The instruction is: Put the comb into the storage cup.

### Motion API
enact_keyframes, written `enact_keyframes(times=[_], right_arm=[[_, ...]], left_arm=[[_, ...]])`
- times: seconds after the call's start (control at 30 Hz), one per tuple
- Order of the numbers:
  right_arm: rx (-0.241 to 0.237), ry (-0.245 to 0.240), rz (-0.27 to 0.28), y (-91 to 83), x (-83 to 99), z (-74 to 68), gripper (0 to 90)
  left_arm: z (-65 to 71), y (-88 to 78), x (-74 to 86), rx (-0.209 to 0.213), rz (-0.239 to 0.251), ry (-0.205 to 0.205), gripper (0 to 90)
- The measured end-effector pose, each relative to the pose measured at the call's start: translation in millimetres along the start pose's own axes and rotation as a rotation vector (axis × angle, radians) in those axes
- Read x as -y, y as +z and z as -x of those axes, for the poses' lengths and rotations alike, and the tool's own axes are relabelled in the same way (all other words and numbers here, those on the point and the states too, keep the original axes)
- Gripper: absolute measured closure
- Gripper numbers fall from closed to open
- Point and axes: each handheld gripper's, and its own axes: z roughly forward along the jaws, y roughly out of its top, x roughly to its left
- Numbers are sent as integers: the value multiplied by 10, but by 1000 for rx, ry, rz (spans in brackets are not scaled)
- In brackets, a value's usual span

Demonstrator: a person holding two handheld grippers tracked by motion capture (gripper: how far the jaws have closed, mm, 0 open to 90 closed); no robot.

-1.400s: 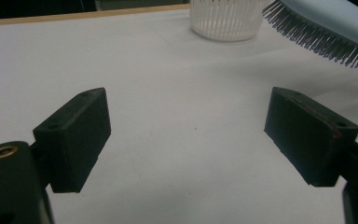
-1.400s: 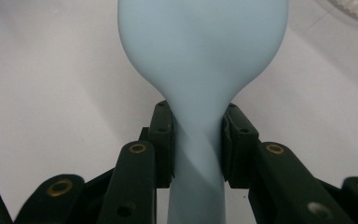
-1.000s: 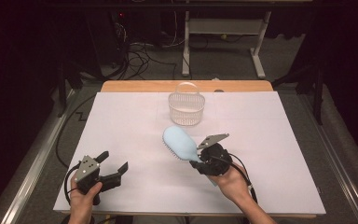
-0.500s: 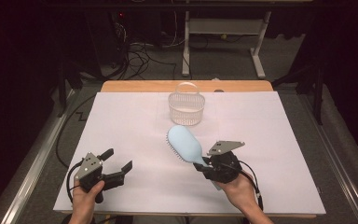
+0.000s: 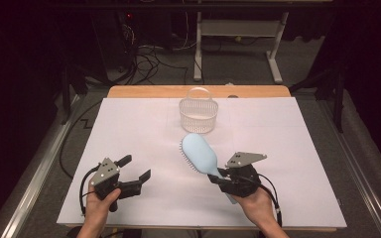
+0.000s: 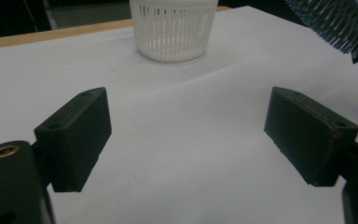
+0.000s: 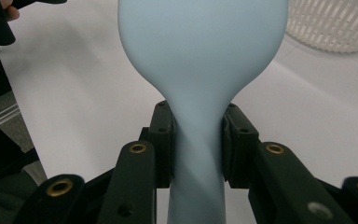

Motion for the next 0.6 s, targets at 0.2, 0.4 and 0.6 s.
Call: enact_keyframes(times=[0.2,0.4,0.6], right_arm=[[2,1,6,3,5,-8,707],[1,2,19,-10,12,-12,707],[2,1,23,-13,15,-18,707]], left_arm=[[65,72,-49,35,-9,24,154],[142,136,-106,66,-10,37,154],[244,224,-169,106,-18,52,155]])
